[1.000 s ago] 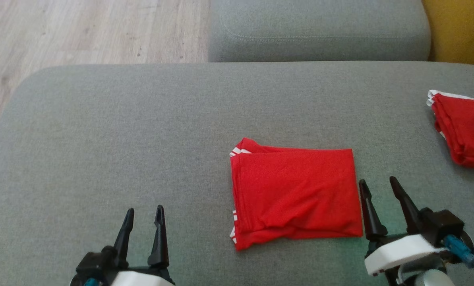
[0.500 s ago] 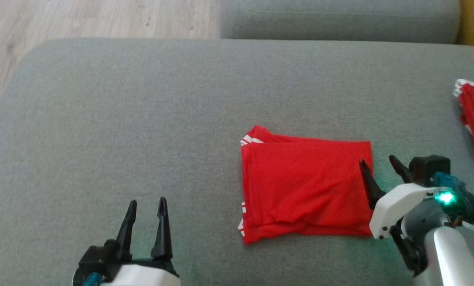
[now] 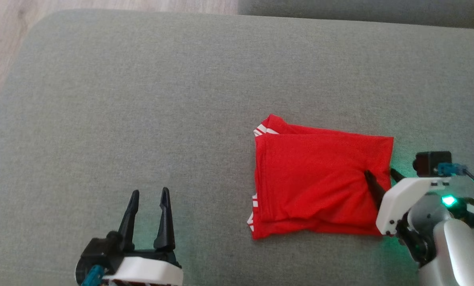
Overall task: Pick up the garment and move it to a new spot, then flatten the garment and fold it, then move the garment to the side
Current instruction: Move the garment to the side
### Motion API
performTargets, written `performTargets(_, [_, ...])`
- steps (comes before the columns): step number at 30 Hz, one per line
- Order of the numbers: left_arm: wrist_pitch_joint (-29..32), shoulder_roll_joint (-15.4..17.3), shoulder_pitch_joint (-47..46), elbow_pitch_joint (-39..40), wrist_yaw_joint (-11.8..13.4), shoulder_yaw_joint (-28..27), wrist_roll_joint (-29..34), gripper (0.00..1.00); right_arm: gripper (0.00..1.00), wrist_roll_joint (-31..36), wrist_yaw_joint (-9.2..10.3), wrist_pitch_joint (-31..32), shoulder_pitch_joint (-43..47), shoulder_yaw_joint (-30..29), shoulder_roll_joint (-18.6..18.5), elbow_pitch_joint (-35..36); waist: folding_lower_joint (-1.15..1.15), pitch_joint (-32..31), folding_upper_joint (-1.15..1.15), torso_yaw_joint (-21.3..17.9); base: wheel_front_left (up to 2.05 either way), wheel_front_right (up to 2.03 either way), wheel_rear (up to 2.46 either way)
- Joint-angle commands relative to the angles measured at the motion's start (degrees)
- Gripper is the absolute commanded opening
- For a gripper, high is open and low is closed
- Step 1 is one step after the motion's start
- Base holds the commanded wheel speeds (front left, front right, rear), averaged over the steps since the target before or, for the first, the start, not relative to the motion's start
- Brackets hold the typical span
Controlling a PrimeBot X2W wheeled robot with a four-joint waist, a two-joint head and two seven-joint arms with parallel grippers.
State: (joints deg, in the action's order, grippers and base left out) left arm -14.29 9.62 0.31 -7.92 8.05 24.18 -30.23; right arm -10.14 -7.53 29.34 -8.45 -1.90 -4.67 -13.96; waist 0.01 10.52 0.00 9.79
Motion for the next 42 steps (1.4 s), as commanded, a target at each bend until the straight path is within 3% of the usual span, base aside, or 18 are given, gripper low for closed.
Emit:
performTargets(1, [-0.7, -0.3, -2.1, 1.2, -0.3, -2.0, 0.6, 1.00, 0.31, -0.6, 0.04, 0.3, -1.9, 2.0, -0.8, 1.0, -0.01, 0.2, 0.00, -0.3, 0.00, 0.00, 0.00])
performTargets(3, [-0.7, -0.5, -2.2, 1.0, -0.6, -2.1, 1.0, 1.00, 0.00, -1.2, 0.04, -0.5, -2.7, 2.5, -1.0, 1.0, -0.01, 0.6, 0.00, -0.9, 0.00, 0.00, 0.00])
performTargets(9, [-0.7, -0.6, -3.0, 1.0, -1.3, -2.6, 2.1, 1.00, 0.00, -0.4, 0.04, -5.7, -6.1, 1.9, -1.6, 1.3, -0.01, 1.1, 0.00, -5.6, 0.00, 0.00, 0.00])
performTargets(19, [-0.3, 0.4, -5.4, 1.8, -1.8, -2.4, 3.5, 1.00, 0.00, 0.4, 0.04, -9.4, -11.1, -0.5, -2.8, 2.6, -0.01, 4.7, 0.00, -21.1, 0.00, 0.00, 0.00])
performTargets(27, [2.0, 2.3, -7.9, 3.2, -1.6, -1.9, 4.9, 1.00, 0.00, -0.7, 0.04, -12.2, -13.8, -1.1, -2.3, 2.0, -0.01, 8.1, 0.00, -29.4, 0.00, 0.00, 0.00])
performTargets(34, [3.9, 3.6, -8.7, 4.9, -1.2, -1.7, 5.5, 1.00, 0.00, -1.2, 0.04, -14.5, -16.1, 0.0, -1.5, 0.1, -0.01, 9.2, 0.00, -31.4, 0.00, 0.00, 0.00])
performTargets(42, [3.7, 3.4, -8.5, 4.9, -0.7, -1.7, 4.9, 1.00, 0.00, 0.6, 0.04, -13.6, -23.5, 1.7, -3.1, -1.1, -0.01, 8.3, 0.00, -28.3, 0.00, 0.00, 0.00])
